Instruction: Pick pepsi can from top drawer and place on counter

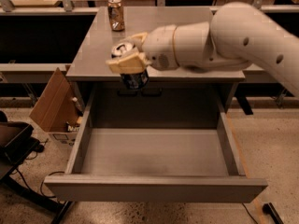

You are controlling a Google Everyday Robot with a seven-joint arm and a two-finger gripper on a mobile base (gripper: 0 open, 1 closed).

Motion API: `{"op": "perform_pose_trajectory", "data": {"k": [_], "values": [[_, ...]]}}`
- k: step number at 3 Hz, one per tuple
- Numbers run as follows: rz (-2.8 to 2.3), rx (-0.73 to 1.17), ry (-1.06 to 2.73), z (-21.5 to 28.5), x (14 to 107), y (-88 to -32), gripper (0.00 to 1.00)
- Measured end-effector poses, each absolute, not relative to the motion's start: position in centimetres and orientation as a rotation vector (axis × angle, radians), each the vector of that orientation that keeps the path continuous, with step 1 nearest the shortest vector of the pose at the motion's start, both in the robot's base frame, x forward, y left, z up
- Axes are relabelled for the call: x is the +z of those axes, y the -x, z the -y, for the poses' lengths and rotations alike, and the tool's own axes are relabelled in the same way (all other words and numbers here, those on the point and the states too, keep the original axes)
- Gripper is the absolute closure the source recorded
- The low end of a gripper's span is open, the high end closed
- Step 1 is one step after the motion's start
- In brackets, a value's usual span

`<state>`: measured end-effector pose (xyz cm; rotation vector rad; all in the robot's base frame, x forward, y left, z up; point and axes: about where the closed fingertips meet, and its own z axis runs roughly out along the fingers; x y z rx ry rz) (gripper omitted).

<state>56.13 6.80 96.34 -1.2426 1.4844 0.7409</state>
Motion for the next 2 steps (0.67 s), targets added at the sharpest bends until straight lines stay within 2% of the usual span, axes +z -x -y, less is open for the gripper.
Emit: {"op": "perform_pose_trajectory", "data": {"k": [1, 2], "values": [[-1.524, 0.71, 1.169, -8.1, 101.2, -60.4, 1.0], [-1.579, 0.691, 1.07, -11.8, 102.9, -64.8, 1.0]]}}
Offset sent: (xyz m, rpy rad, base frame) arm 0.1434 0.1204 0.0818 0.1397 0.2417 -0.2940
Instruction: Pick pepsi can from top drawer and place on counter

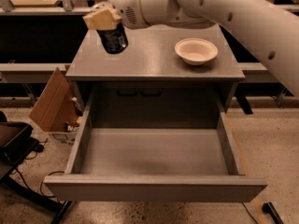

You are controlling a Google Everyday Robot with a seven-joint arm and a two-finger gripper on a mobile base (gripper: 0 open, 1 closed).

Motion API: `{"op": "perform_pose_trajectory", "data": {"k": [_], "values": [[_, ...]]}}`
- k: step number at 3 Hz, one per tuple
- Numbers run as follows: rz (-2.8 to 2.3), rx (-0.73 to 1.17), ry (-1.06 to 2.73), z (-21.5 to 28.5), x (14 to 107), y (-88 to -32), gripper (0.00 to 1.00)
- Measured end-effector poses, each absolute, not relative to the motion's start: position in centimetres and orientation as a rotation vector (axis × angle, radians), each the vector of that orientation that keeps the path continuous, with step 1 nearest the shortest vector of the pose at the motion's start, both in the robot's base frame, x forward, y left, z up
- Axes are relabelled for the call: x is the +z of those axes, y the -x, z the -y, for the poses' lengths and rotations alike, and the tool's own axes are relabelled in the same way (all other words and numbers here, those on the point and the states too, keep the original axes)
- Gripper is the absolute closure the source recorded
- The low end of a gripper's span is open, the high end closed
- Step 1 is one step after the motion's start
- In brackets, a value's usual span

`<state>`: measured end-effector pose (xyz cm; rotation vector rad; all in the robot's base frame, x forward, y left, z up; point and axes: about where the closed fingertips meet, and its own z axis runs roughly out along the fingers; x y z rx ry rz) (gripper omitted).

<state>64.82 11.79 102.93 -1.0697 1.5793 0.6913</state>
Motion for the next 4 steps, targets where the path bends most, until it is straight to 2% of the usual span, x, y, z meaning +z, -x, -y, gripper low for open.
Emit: {"op": "perform_pose_trajectory", "data": {"k": [1, 2, 4], "values": [[-1.658, 0.721, 0.935, -15.3, 101.8, -68.2, 1.0], [-1.696, 0.768, 0.782, -16.7, 99.1, -71.5, 1.0], [-1.552, 0.743, 0.702, -15.6, 95.8, -76.6, 1.0]]}}
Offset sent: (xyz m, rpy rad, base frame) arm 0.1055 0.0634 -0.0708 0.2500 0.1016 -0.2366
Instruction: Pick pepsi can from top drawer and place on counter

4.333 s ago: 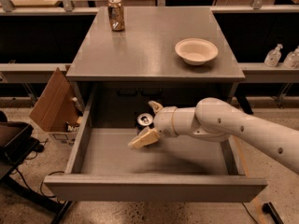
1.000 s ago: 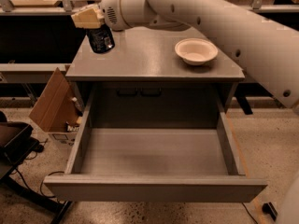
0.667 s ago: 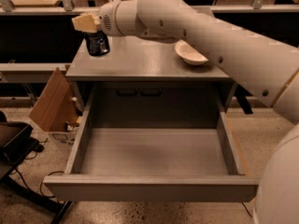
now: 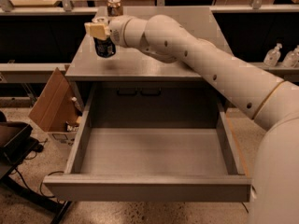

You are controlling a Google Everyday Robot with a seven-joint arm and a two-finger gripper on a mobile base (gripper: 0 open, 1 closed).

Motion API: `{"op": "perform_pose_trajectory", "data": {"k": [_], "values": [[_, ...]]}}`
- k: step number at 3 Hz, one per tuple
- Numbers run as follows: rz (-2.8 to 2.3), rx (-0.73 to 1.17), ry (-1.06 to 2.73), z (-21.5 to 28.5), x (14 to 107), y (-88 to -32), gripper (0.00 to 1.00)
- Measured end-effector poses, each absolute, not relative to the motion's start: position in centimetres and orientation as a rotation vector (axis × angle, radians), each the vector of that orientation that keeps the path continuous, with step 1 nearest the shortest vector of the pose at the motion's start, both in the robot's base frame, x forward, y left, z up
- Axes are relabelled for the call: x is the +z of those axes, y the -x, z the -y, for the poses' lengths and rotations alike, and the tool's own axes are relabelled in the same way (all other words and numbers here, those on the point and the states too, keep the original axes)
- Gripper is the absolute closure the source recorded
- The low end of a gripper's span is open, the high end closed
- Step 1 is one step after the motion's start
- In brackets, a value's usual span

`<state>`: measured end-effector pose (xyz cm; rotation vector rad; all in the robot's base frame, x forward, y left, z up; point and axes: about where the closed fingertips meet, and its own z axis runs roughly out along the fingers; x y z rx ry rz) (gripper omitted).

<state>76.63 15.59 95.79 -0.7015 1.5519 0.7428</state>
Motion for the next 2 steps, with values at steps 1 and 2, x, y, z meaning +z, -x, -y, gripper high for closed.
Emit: {"op": "perform_pose_trajectory", "data": {"k": [1, 2], "values": [[-1.534, 0.659, 0.723, -14.1, 94.4, -77.8, 1.0], [-1.578, 0.567, 0.724, -12.3, 92.2, -78.6, 1.0]]}}
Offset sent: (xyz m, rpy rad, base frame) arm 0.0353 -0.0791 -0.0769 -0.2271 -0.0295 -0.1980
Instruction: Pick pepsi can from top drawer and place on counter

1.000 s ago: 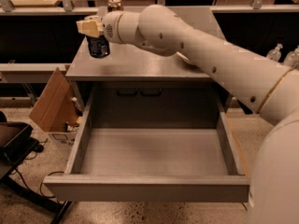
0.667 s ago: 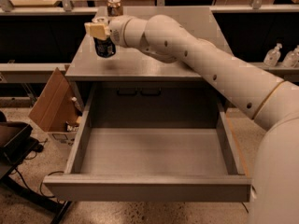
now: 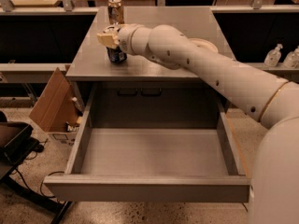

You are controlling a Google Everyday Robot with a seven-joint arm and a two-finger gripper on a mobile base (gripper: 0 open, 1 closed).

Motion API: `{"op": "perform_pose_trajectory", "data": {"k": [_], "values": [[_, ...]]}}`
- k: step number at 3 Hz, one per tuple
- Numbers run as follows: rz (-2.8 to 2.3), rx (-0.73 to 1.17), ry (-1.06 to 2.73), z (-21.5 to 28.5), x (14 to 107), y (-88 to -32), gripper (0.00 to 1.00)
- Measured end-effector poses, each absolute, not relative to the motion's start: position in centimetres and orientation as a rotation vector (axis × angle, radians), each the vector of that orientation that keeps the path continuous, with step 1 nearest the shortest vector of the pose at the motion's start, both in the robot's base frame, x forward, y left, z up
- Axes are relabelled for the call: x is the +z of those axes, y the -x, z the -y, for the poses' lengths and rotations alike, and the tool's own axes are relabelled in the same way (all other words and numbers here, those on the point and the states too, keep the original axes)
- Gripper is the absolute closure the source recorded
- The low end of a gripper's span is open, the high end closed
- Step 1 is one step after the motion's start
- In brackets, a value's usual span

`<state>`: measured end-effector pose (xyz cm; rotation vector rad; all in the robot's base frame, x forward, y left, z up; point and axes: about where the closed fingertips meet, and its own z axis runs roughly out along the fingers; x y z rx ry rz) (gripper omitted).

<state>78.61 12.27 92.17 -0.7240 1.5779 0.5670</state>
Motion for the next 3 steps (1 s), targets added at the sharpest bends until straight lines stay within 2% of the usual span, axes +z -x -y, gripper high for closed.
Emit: {"op": "perform_pose_trajectory", "data": {"k": [1, 2, 3], "values": [[-1.59, 0.551, 0.722, -11.46, 91.56, -78.96, 0.84], [-1.591, 0.553, 0.725, -11.71, 91.45, -78.92, 0.53], [-1.59, 0.555, 0.727, -11.92, 91.42, -78.87, 0.28]]}}
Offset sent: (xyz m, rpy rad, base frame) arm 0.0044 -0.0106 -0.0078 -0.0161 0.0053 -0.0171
